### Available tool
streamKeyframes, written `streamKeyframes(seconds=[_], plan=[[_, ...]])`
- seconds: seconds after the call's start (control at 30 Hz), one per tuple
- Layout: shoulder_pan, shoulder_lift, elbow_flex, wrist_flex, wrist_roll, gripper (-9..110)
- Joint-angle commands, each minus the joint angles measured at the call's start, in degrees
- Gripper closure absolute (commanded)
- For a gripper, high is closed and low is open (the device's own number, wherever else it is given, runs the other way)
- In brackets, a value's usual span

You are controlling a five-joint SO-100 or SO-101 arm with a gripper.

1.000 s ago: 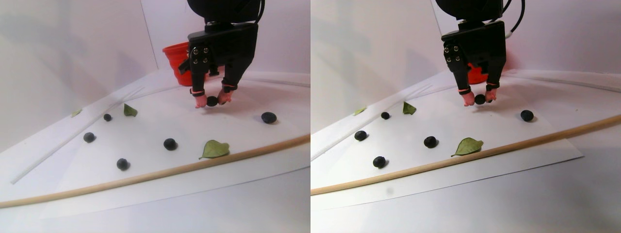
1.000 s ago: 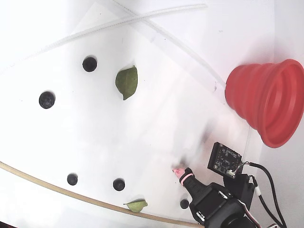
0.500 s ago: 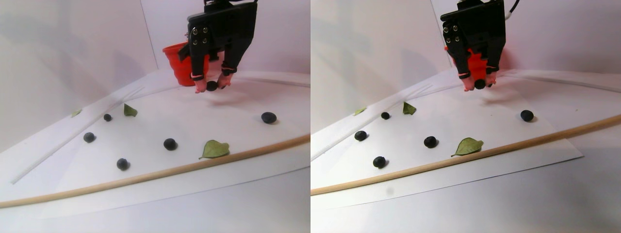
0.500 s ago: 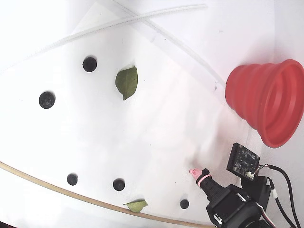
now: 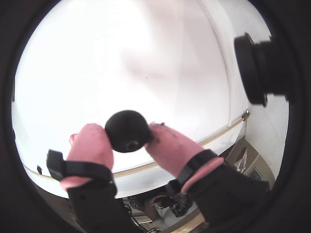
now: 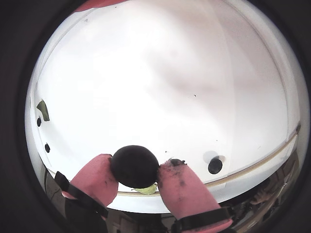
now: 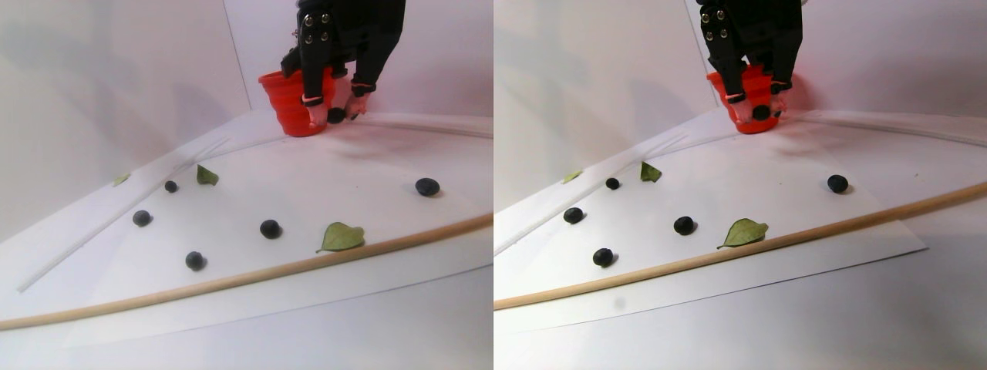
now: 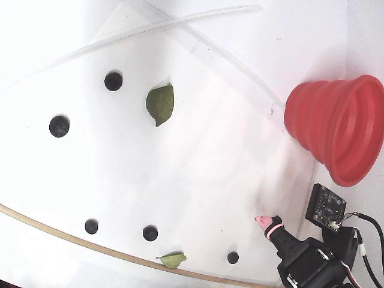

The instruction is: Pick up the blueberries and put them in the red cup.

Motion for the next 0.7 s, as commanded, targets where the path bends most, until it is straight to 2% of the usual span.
streamKeyframes(seconds=[0.0, 0.67], plan=[[-1.0, 7.8, -1.9, 1.8, -0.4, 87], [-2.6, 8.9, -9.1, 4.0, 0.1, 87]])
